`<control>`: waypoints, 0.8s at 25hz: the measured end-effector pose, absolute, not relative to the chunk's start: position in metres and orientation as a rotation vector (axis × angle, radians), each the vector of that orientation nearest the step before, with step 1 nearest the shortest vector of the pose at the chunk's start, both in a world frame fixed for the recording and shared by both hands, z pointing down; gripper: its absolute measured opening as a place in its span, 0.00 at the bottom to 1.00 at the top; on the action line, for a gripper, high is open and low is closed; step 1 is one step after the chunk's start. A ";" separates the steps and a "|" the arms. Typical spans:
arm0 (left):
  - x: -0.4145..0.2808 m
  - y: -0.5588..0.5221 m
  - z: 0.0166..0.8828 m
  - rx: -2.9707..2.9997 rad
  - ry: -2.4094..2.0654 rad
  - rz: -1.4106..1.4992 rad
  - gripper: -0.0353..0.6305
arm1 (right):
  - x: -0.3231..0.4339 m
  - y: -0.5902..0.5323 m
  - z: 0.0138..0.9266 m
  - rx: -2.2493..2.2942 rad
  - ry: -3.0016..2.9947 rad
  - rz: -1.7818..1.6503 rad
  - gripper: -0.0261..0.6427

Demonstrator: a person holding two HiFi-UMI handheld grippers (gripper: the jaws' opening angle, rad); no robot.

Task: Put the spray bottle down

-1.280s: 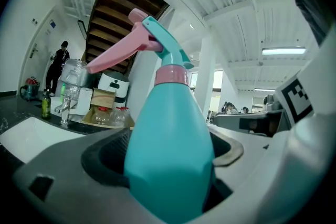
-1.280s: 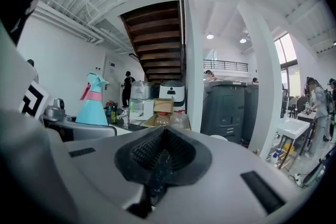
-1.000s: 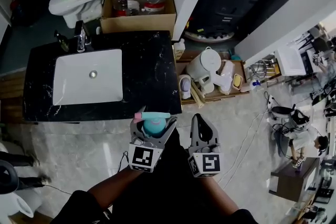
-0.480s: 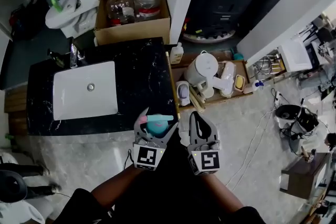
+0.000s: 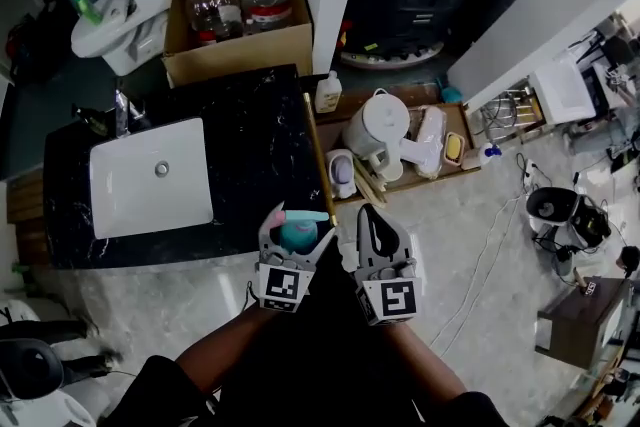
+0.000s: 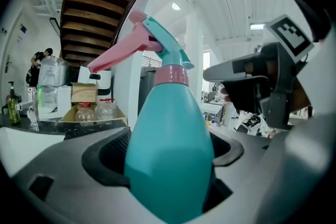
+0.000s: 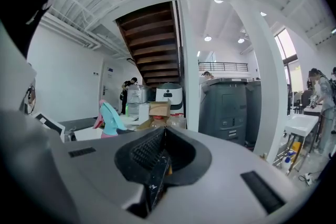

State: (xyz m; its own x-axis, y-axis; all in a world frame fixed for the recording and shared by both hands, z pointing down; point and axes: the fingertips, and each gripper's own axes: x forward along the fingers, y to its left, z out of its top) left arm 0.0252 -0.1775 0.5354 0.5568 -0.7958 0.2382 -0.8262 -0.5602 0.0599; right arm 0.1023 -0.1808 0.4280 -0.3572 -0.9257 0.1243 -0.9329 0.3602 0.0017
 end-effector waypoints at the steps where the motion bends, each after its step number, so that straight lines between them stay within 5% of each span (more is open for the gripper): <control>1: 0.026 -0.179 0.540 2.617 -1.375 0.285 0.71 | 0.104 -0.183 0.429 1.724 -2.497 0.105 0.06; 20: 0.044 -0.207 0.602 2.572 -1.355 0.346 0.71 | 0.127 -0.196 0.449 1.735 -2.427 0.156 0.06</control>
State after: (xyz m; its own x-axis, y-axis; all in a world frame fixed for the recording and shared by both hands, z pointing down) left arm 0.0440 -0.2067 0.6019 0.5489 -0.7787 0.3039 -0.8290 -0.5537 0.0786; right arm 0.1274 -0.1962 0.4489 -0.3179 -0.9299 0.1849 -0.9460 0.3242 0.0044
